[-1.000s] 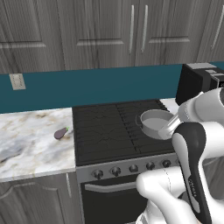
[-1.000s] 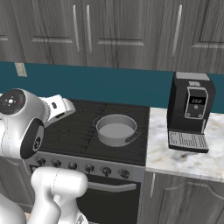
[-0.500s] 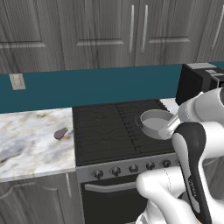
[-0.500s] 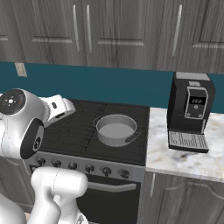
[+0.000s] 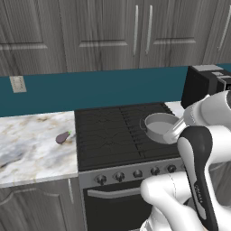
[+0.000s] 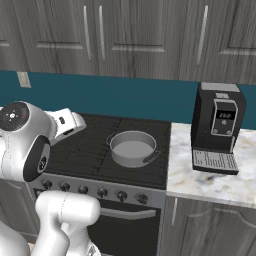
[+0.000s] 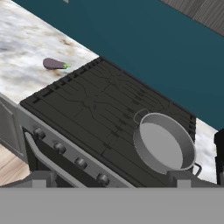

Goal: Turn on the burner for the pot on the stove. Wait thirty seconds for the pot to heat up. Then add the eggplant to the pot.

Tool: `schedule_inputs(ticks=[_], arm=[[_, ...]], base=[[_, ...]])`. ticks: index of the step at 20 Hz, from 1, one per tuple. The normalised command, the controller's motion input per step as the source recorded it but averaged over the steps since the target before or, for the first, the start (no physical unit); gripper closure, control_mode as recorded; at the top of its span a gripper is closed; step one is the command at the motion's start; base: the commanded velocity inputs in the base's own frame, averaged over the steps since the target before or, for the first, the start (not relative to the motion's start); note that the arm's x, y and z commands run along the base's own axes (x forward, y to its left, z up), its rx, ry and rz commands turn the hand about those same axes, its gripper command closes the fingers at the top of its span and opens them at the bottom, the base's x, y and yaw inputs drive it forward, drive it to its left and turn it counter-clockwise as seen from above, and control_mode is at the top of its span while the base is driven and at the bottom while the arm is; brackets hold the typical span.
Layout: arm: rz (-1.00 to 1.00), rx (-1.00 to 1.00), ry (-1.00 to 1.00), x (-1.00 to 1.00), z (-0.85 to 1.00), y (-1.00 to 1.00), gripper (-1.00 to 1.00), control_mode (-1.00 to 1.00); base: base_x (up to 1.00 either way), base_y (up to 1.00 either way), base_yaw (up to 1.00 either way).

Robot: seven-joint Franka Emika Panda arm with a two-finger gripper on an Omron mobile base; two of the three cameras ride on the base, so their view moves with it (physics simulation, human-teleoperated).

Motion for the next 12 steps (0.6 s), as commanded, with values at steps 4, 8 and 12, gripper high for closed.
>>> schedule_inputs(ticks=[4,8,12], arm=[[0.00,0.00,0.00,0.00,0.00,0.00,-1.00,-1.00],[0.00,0.00,0.00,0.00,0.00,0.00,-1.00,-1.00],[0.00,0.00,0.00,0.00,0.00,0.00,-1.00,-1.00]], base=[[0.00,0.00,0.00],[0.00,0.00,0.00],[0.00,0.00,0.00]])
